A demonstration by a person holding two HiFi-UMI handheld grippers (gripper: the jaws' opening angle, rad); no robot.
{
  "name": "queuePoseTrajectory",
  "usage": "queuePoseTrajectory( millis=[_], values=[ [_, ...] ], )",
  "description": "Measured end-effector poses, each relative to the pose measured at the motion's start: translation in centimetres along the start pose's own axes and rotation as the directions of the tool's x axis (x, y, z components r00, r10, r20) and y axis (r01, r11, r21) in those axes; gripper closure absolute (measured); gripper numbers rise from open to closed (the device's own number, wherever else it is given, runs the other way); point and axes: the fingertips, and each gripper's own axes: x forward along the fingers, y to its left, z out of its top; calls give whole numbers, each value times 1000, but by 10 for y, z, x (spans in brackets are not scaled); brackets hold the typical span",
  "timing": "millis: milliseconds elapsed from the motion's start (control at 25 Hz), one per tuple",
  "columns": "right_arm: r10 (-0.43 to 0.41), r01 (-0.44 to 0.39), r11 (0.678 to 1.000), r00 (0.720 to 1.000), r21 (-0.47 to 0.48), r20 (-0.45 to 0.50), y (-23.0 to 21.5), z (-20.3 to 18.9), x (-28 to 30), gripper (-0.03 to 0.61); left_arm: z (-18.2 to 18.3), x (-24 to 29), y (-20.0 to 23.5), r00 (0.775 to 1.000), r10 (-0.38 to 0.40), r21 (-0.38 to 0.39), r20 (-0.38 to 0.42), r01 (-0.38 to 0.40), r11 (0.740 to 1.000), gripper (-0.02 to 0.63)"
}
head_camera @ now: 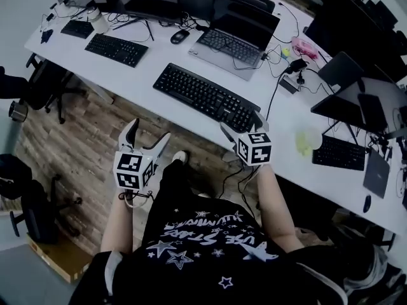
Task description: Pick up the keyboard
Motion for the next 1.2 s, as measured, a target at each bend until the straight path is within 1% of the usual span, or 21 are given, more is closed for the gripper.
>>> queuePoseTrajectory(
  millis=[120, 240, 360, 480, 560, 640, 760, 920, 1000, 1200],
  values=[
    [-49, 48, 998, 998, -26, -30, -7, 1, 15, 83, 9, 36, 17, 997, -76, 12, -5, 76, 997, 186],
    [-92, 90, 995, 993, -44, -71, -17, 1, 31, 72, 20, 73, 28, 985, -168, 33, -25, 169, 985, 186],
    [-83, 69, 993, 987, -99, -137, -19, 1, 50, 61, 33, 104, 39, 972, -230, 94, -50, 234, 968, 186],
    [-38, -4, 986, 967, -164, -251, -13, -10, 57, 55, 40, 131, 41, 949, -305, 115, -74, 312, 943, 186],
    [-5, -72, 975, 937, -209, -349, -7, -19, 63, 54, 42, 145, 43, 936, -341, 126, -89, 350, 928, 186],
    [-1, -126, 956, 902, -266, -431, -7, -26, 73, 54, 43, 158, 48, 927, -361, 141, -100, 373, 917, 186],
    [-11, -183, 926, 862, -331, -507, -10, -33, 86, 54, 39, 174, 52, 912, -392, 151, -119, 407, 901, 186],
    [-3, -266, 893, 804, -363, -595, -10, -38, 101, 43, 33, 188, 56, 891, -430, 144, -147, 449, 882, 186],
    [1, -302, 882, 771, -363, -637, -9, -40, 109, 41, 30, 195, 61, 883, -441, 145, -164, 463, 874, 186],
    [3, -378, 850, 700, -367, -714, -10, -45, 122, 34, 24, 208, 64, 861, -469, 149, -196, 498, 854, 186]
  ],
)
